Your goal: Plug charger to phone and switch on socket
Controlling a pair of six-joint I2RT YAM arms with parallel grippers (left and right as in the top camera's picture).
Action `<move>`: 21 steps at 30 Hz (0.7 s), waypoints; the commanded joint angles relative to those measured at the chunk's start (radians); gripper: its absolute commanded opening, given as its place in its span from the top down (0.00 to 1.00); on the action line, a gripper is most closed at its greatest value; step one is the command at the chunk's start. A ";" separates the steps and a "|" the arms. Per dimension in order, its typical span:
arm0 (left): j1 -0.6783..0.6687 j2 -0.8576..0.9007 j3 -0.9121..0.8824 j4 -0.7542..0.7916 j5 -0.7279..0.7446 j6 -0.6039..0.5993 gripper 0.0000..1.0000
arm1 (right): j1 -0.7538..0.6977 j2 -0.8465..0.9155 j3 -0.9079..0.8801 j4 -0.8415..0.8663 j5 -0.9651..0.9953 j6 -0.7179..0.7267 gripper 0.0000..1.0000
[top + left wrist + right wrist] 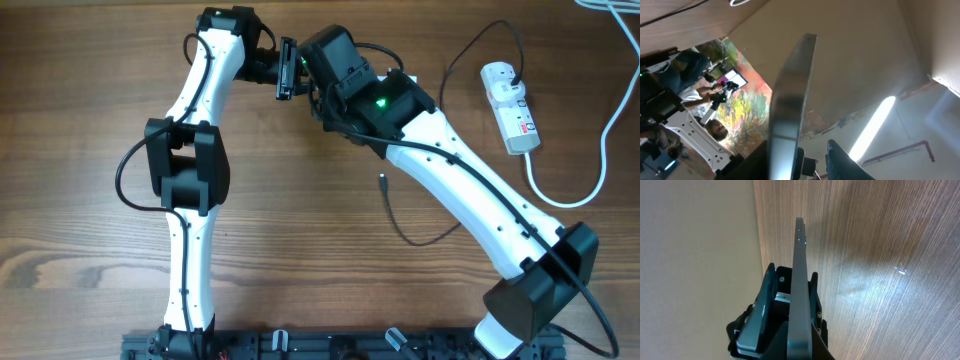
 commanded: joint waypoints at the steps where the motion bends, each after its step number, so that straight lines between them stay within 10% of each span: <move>1: 0.002 -0.039 -0.004 -0.003 0.024 0.005 0.70 | -0.003 0.005 0.000 0.002 0.024 0.010 0.95; 21: 0.002 -0.039 -0.004 -0.003 0.024 0.005 0.84 | -0.003 0.005 0.000 0.043 -0.038 0.010 0.94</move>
